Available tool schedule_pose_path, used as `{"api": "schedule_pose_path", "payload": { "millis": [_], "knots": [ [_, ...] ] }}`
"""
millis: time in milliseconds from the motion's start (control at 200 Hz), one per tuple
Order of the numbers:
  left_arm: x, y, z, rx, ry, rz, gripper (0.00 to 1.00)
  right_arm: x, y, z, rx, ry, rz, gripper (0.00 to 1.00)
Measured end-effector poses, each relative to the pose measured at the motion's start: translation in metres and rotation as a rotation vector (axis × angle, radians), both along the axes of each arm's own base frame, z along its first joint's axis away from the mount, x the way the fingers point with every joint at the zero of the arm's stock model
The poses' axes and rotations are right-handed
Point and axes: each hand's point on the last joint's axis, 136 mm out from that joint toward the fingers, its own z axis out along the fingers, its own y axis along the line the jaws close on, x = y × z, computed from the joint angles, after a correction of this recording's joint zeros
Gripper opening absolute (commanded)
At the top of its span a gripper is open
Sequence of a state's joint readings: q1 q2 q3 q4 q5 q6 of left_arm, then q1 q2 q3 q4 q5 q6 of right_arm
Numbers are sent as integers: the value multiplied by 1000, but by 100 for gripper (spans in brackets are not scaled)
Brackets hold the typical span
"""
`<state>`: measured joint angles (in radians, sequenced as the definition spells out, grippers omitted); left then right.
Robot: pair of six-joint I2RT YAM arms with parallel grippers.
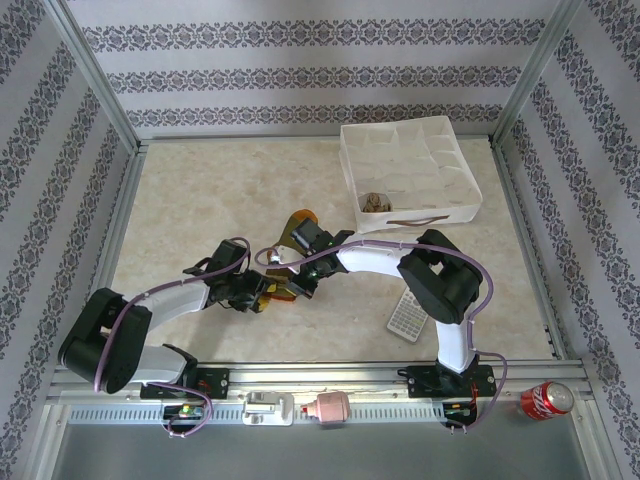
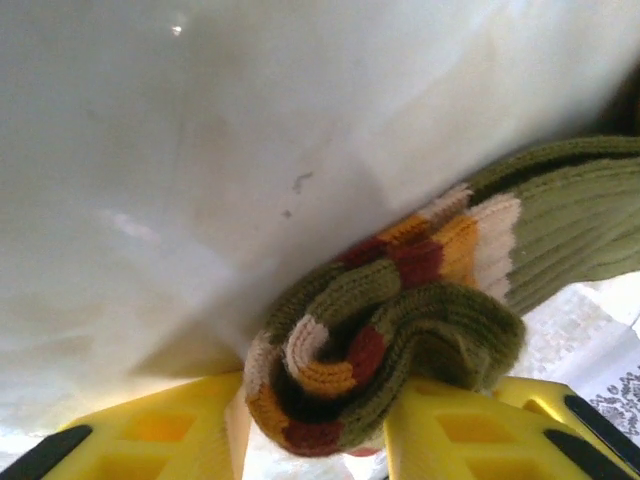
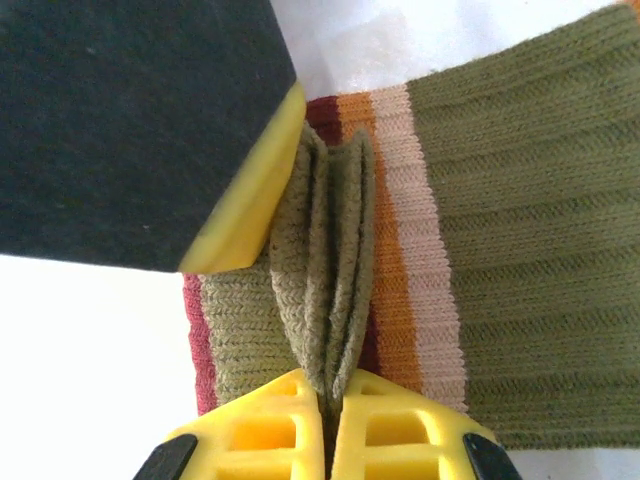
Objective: Roll the socks
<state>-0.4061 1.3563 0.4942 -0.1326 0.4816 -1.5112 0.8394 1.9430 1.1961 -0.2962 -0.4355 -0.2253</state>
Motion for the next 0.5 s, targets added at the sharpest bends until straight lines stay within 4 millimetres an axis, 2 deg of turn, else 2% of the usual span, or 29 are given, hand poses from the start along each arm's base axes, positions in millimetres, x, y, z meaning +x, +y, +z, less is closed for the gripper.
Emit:
{"api": "schedule_pose_path", "payload": {
  "millis": [15,90,170,265,305,380,500],
  "knots": [
    [0,0,-1,2,6,0,20,0,0,0,1,-1,0,0],
    [0,0,-1,9,25,6,0,-1,0,-2,12,-8,2,17],
    [6,-1,2,16,16,14,0,-3,-5,-2,28,-47,6,40],
    [2,2,1,25,24,28,0,-8,-18,2,31,-158,25,53],
    [-2,4,1,25,30,41,0,-13,-22,6,32,-219,39,57],
    [-12,9,0,21,43,59,0,-23,-26,16,31,-352,90,57],
    [-23,13,-1,13,59,73,0,-37,-18,32,43,-513,178,59]
  ]
}}
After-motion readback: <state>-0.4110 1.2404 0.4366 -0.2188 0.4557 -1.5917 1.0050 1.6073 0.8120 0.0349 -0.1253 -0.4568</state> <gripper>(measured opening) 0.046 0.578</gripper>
